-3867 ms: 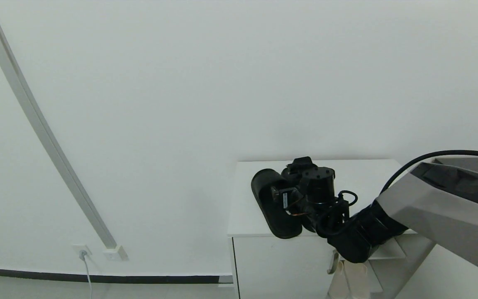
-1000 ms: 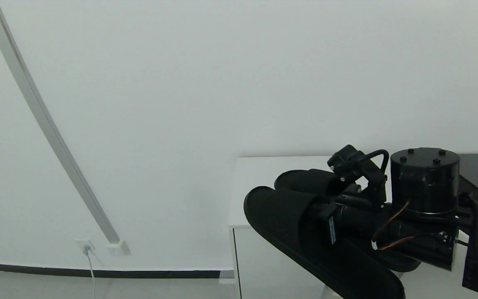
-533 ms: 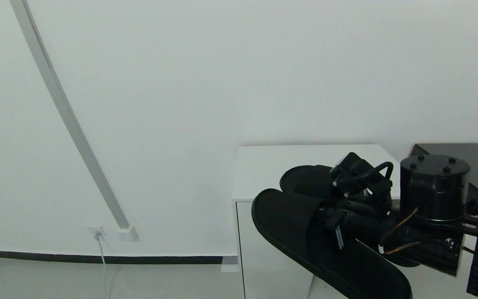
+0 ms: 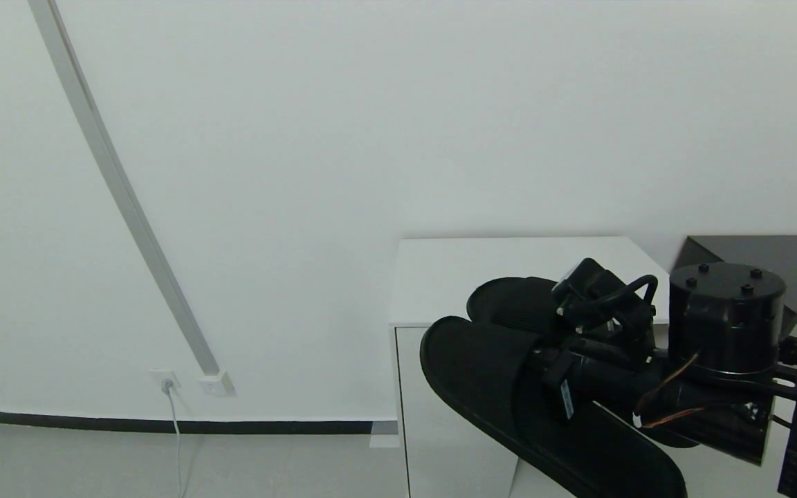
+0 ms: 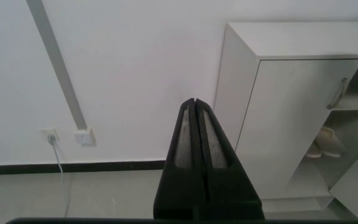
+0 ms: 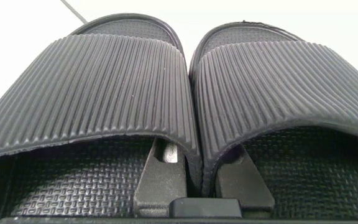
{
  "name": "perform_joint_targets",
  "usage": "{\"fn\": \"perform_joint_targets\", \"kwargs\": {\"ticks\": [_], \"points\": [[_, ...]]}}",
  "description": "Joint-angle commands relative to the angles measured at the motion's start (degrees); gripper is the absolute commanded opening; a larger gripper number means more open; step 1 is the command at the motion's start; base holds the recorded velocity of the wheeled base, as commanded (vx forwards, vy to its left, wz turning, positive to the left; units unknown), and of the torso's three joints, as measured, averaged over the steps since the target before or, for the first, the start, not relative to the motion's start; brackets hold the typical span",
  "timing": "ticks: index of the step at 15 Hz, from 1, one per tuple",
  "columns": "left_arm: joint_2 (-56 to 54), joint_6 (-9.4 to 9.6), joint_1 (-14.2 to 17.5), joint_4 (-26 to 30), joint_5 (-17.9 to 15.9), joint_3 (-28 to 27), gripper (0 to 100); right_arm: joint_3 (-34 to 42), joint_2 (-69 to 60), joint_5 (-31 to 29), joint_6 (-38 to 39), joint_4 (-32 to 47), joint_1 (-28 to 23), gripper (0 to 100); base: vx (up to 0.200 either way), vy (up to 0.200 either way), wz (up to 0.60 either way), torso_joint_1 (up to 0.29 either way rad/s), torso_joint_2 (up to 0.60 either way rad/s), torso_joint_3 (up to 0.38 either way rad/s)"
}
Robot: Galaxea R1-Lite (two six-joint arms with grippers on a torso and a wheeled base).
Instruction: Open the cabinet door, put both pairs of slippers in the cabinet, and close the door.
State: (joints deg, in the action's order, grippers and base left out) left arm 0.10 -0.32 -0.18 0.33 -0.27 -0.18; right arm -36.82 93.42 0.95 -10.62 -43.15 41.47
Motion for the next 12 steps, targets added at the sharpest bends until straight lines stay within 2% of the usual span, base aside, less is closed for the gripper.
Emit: {"fn": "perform_joint_targets", "kwargs": {"ticks": [1,8,12], "points": [[0.1,-0.03,0.0,0.0,0.0,0.0,0,0.1,0.4,0.0,0.0,0.0,0.0,0,0.000,0.000,0.00,0.000,0.00,0.000],[0.1,-0.21,0.0,0.0,0.3,0.0,0,1.0,0.5,-0.2,0.1,0.0,0.0,0,0.000,0.000,0.00,0.000,0.00,0.000],[0.1,-0.30,0.0,0.0,0.4,0.0,0,1.1,1.1,-0.2,0.2,0.2,0.1,0,0.000,-0.200,0.00,0.000,0.00,0.004]]}}
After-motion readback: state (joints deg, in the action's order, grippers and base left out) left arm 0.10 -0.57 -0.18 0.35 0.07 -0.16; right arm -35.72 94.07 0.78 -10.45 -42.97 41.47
